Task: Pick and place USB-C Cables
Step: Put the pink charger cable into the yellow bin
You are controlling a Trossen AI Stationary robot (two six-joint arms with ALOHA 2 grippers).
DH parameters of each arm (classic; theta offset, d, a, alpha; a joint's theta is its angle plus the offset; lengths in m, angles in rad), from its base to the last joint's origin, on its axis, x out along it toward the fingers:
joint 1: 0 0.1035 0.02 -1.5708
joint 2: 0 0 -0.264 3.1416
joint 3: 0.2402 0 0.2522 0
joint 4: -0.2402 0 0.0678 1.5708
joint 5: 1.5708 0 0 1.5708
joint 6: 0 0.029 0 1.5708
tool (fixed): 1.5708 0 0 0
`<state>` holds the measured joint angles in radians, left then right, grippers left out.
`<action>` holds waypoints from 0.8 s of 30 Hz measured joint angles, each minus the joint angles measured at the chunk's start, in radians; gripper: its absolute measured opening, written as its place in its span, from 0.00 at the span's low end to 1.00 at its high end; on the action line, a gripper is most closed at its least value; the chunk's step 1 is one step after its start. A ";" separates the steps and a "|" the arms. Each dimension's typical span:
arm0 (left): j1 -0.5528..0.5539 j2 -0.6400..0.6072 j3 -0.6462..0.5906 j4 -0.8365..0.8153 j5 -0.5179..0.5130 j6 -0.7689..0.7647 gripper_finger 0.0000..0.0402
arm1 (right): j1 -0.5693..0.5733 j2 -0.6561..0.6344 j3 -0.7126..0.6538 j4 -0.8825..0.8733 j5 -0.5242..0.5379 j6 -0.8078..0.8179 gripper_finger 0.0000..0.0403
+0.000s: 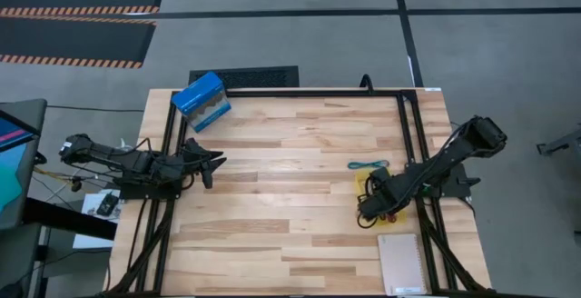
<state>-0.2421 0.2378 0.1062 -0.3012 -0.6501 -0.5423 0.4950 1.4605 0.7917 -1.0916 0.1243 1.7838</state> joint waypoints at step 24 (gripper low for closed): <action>0.000 0.000 0.000 0.000 0.000 0.000 0.28 | -0.021 -0.001 -0.116 0.165 -0.027 0.025 0.10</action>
<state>-0.2422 0.2377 0.1062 -0.3013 -0.6499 -0.5423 0.4740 1.4597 0.6758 -0.9264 0.0975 1.8088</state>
